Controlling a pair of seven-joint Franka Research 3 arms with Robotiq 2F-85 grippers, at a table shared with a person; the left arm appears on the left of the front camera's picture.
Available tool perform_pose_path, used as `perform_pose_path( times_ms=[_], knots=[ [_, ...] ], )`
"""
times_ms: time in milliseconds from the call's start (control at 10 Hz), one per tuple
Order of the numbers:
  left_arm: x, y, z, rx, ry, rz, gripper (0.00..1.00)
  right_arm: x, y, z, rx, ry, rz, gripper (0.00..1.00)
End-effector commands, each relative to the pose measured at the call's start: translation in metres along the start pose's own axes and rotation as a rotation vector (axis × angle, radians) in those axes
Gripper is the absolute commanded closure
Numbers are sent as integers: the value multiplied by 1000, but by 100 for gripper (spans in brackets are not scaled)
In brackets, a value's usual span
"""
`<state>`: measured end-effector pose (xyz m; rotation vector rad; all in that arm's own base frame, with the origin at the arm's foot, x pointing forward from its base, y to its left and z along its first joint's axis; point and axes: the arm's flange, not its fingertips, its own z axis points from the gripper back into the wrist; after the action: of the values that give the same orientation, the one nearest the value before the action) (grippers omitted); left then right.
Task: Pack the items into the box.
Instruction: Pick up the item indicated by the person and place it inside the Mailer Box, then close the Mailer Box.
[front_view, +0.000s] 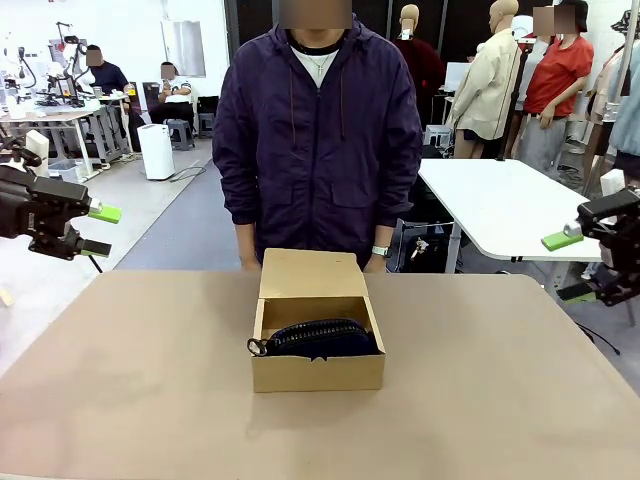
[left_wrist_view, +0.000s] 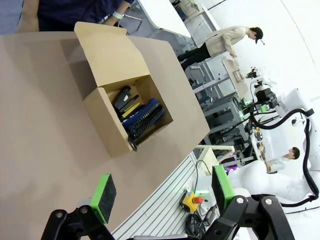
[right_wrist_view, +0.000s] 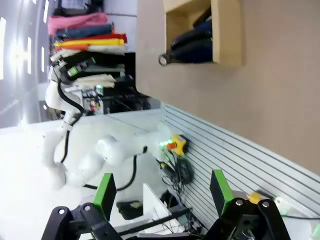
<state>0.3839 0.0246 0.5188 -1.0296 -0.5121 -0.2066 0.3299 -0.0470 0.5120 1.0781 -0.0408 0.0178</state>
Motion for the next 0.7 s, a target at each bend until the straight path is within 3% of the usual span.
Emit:
perform_pose_path(
  times_ms=[0, 600],
  knots=[
    [-1, 0, 2, -5, 7, -7, 0, 2, 1, 9, -37, 43, 41, 0],
    [-1, 0, 2, -5, 7, -7, 0, 2, 1, 9, -37, 43, 41, 0]
  ],
)
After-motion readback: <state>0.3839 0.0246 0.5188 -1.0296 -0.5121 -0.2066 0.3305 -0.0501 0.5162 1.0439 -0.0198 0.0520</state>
